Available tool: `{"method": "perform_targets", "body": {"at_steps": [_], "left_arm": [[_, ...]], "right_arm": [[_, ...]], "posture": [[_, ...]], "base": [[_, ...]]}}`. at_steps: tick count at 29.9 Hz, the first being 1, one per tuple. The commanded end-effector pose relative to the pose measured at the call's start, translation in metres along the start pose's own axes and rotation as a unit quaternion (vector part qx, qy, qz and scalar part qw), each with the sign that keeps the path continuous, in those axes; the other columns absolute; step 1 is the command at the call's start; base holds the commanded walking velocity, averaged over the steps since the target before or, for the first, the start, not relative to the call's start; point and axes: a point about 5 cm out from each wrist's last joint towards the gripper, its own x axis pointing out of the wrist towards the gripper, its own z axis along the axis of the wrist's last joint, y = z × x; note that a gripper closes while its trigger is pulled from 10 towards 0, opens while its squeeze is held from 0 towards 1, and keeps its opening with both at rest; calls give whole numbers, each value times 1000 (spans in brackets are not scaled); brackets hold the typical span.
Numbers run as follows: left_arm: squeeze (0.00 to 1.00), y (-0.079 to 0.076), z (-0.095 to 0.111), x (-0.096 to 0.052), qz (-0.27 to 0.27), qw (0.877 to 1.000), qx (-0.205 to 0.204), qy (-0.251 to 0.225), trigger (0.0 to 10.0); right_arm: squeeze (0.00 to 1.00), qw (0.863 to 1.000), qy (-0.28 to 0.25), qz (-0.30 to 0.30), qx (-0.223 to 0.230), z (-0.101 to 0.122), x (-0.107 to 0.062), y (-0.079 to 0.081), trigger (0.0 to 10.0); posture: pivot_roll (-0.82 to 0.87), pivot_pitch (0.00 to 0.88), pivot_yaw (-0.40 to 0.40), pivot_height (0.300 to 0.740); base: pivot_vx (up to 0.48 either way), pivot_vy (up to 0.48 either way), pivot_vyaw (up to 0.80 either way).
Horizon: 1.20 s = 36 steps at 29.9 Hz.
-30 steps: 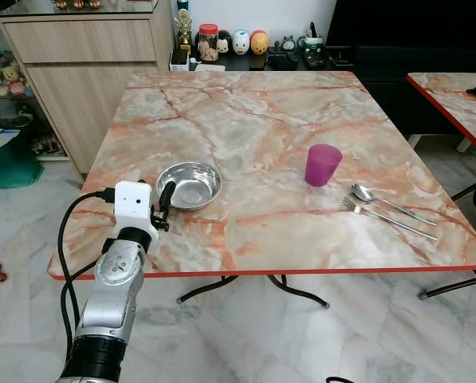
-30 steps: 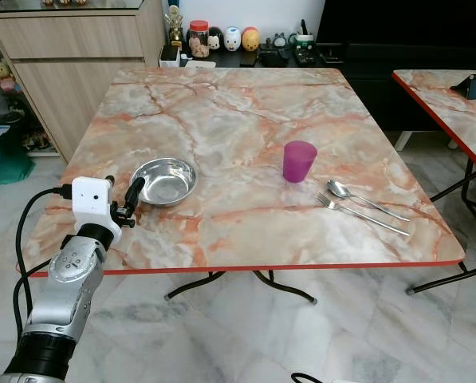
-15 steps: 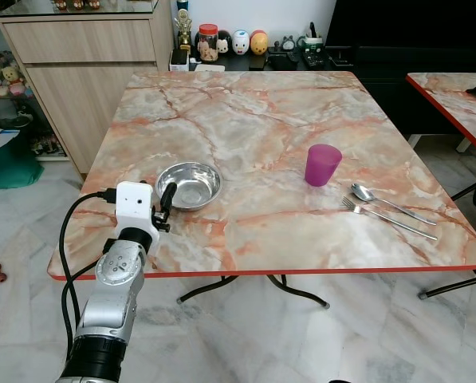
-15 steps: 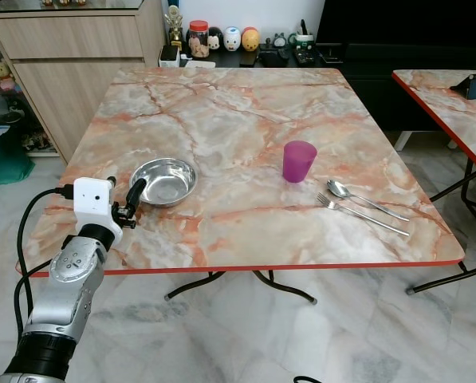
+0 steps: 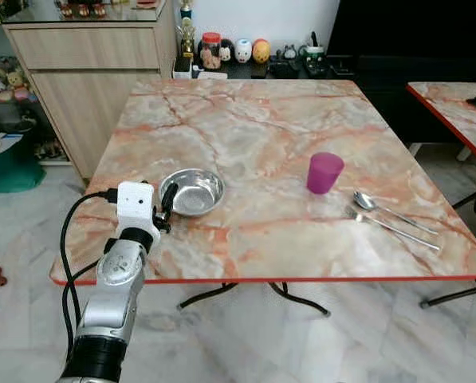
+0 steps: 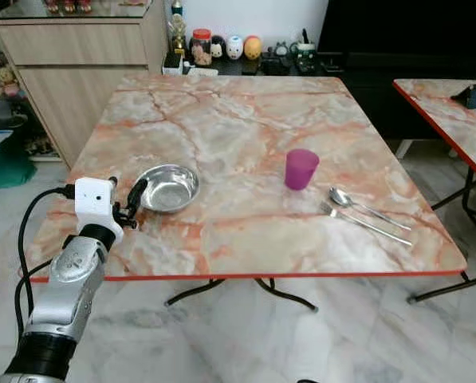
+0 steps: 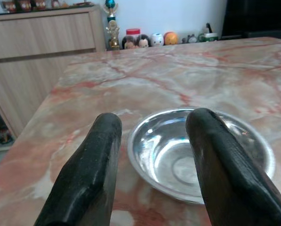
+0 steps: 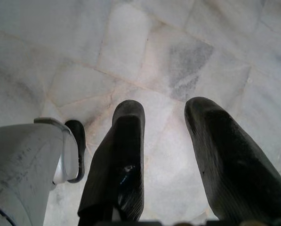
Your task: Setting the table
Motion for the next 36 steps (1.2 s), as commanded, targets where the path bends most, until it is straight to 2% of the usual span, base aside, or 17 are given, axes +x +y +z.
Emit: {"method": "perform_targets", "body": {"at_steps": [1, 17, 33, 34, 35, 36], "left_arm": [[0, 0, 2, -1, 0, 1000, 2, -1, 10000], [0, -1, 2, -1, -4, 1000, 18, -4, 10000], [0, 0, -3, -2, 0, 1000, 25, 14, 10000], [27, 1, -4, -1, 4, 1000, 22, 17, 10000], [820, 3, -5, -1, 13, 1000, 16, 23, 10000], [1000, 5, -7, -1, 19, 999, 16, 32, 10000]], "right_arm": [[0, 1000, 4, -3, 5, -1, 0, -3, 10000], [0, 1000, -1, 4, 3, 4, 2, 1, 10000], [0, 1000, 10, 9, 2, 0, 1, 0, 10000], [0, 1000, 9, 10, 2, 0, 1, 0, 10000], [0, 1000, 9, 11, 2, 0, 1, 0, 10000], [0, 1000, 10, 13, 2, 0, 1, 1, 10000]], "posture": [[-3, 0, -53, 740], [1, 0, -58, 740], [1, 0, -60, 740], [0, 0, -59, 740], [1, 0, -60, 740], [1, 0, -59, 740]], "base": [[274, 0, 0], [284, 0, 0], [0, 0, 0], [0, 0, 0], [0, 0, 0], [0, 0, 0]]}}
